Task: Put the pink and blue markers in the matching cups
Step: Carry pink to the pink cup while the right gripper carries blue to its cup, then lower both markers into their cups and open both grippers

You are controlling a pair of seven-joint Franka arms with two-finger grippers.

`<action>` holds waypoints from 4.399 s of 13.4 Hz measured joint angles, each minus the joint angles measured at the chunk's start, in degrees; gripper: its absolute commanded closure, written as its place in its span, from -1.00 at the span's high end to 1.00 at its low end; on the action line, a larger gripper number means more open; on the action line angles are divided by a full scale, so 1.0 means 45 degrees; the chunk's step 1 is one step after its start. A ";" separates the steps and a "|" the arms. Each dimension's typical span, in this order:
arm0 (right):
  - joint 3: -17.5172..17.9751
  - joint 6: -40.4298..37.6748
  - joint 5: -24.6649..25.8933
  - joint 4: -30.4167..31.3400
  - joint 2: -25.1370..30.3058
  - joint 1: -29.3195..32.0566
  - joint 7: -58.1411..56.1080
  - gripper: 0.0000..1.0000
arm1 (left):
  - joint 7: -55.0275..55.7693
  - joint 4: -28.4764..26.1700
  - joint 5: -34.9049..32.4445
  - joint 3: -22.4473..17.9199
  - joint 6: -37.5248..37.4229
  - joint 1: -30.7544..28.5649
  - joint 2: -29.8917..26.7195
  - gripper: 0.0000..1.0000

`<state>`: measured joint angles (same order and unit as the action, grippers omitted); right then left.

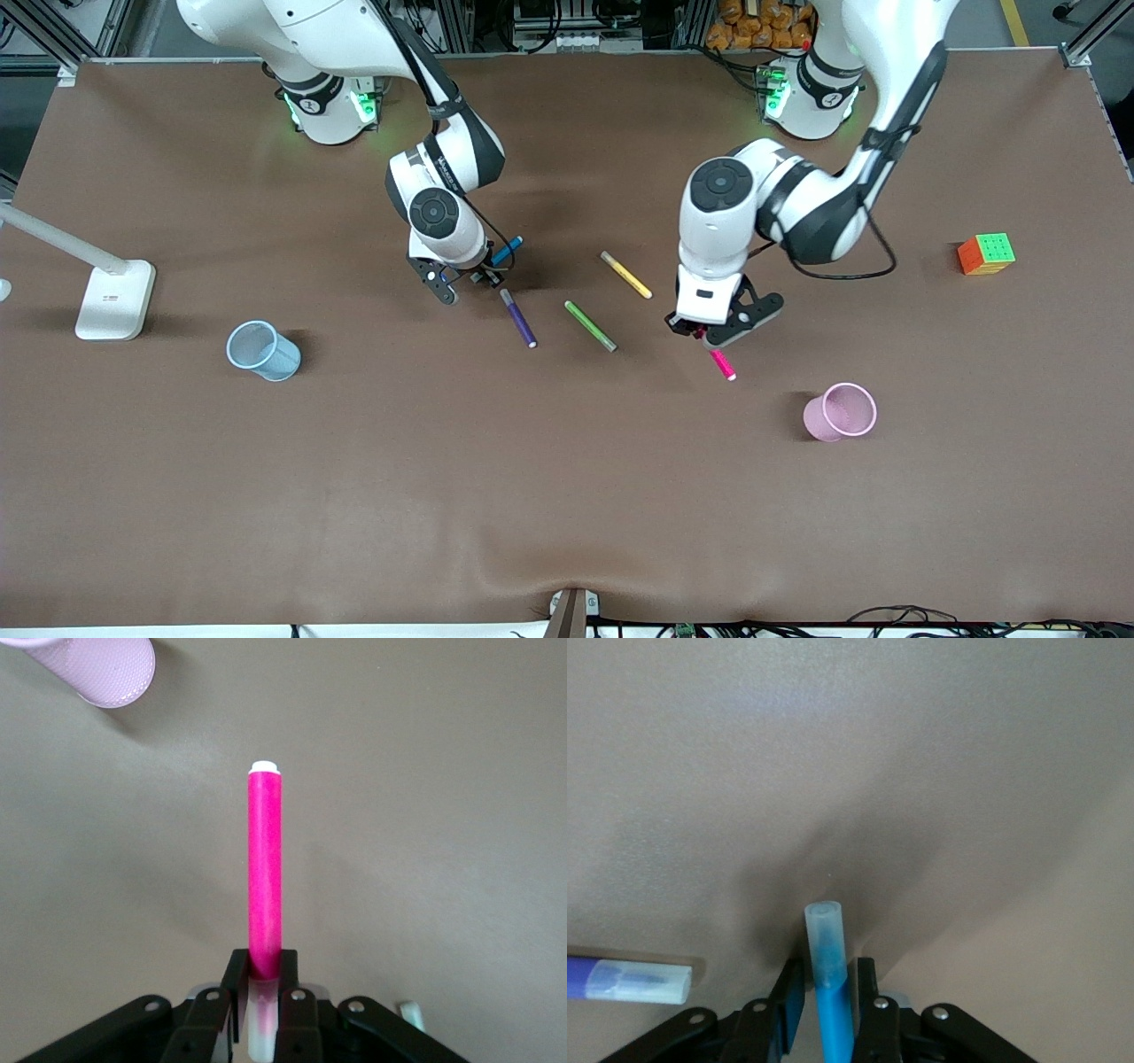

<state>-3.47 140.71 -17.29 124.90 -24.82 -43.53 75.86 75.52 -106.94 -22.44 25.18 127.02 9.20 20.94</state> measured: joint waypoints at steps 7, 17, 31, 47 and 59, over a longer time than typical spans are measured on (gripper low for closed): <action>-0.0545 -0.1273 0.0178 -0.0586 0.0840 0.0075 -0.0054 -1.00 | -0.5953 0.2390 0.4403 0.0008 -0.3226 -0.2741 -0.0060 -1.00; -0.4680 -0.5756 0.3521 -0.4775 0.1480 0.1107 -0.4750 -1.00 | -1.0532 0.2494 0.9286 -0.0008 -0.4353 -0.6867 0.0453 -1.00; -0.4737 -0.2833 0.8142 -0.4424 0.0736 0.4547 -0.6379 -1.00 | -0.8815 0.3113 1.2496 -0.0027 -0.4557 -0.8343 0.3085 -1.00; -0.4573 -0.0044 0.8142 -0.1623 0.0721 0.4496 -0.5217 -0.79 | -0.8184 0.3895 1.2497 0.0004 -0.4563 -0.8275 0.3689 1.00; -0.4693 -0.1957 0.8080 -0.3186 0.0816 0.4754 -0.6540 1.00 | -0.7832 0.4889 1.0786 0.0298 -0.5912 -0.8000 0.1618 1.00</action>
<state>-24.58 131.91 19.07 110.56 -21.15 -22.13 46.43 40.27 -84.94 26.10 26.52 100.42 -26.79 28.22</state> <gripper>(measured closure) 0.000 0.000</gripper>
